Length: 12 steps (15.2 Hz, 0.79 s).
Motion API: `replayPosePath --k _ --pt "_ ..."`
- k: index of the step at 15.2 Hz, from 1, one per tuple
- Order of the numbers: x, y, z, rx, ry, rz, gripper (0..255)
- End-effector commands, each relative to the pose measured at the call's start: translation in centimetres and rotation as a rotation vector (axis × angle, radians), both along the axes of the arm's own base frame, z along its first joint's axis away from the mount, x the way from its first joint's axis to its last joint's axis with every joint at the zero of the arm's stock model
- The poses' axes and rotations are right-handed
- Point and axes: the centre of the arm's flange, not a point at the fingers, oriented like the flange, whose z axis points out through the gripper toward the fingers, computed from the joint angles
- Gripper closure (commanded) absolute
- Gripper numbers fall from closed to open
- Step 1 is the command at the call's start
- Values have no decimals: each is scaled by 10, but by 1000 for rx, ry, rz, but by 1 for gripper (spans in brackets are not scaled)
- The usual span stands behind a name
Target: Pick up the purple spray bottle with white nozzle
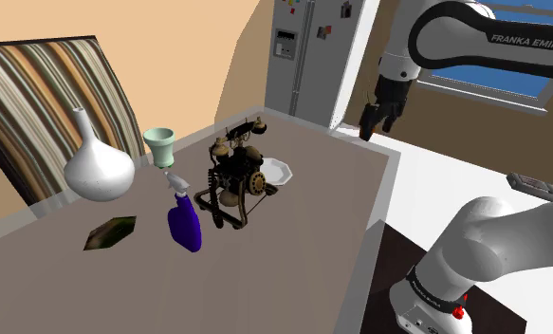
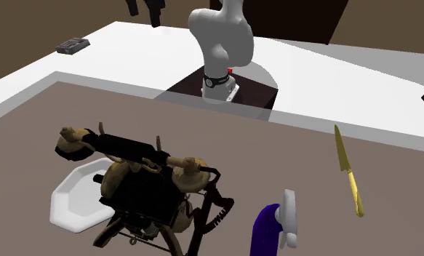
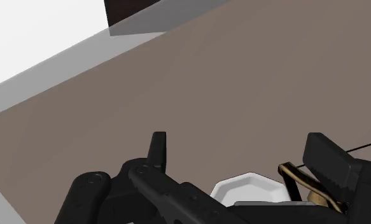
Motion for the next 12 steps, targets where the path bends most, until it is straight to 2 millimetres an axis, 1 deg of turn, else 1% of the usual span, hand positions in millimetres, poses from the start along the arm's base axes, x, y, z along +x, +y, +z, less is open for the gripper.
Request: replayPosePath --k 1,12 --pt "0 0 0 0 0 0 0" --pt "67 122 -25 32 8 88 0"
